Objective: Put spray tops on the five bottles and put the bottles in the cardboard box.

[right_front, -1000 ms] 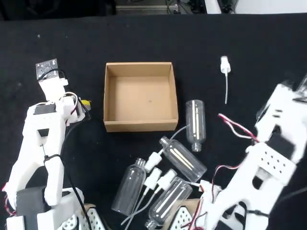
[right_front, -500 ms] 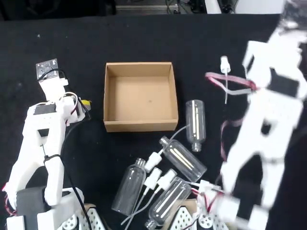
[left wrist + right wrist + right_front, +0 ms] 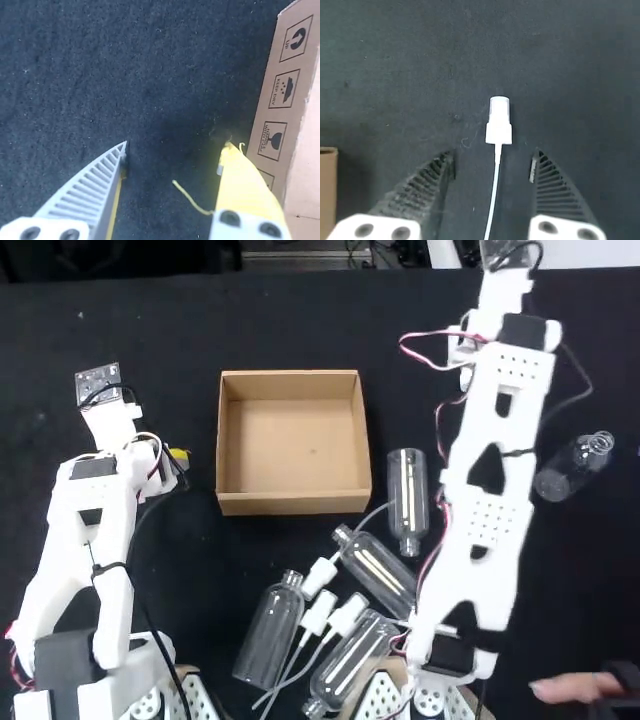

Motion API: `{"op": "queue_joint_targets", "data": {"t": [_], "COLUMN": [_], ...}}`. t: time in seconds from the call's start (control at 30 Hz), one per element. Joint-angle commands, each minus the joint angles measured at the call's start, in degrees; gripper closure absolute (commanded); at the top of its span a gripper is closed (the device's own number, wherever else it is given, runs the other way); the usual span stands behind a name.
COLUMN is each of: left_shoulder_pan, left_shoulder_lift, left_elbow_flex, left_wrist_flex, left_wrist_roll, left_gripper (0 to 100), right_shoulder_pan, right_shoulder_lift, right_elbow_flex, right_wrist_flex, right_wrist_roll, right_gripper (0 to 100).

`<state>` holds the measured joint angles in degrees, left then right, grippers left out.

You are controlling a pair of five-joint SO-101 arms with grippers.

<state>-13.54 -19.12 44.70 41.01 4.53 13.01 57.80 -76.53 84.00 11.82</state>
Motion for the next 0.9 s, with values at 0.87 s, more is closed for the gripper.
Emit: {"op": "queue_joint_targets", "data": {"t": [0.87], "left_shoulder_pan": [-0.2], "left_shoulder_lift": [-1.8], "left_elbow_flex": [-0.1], "left_wrist_flex": [-0.9], "left_wrist_roll": [0.3], "left_gripper": [73], "right_shoulder_pan": [0.7], "right_shoulder_lift": [21.4], "right_elbow_flex": [-12.0], "right_wrist_flex": [-11.3], "right_wrist_roll": [0.6], "right_gripper": [74.3]}}
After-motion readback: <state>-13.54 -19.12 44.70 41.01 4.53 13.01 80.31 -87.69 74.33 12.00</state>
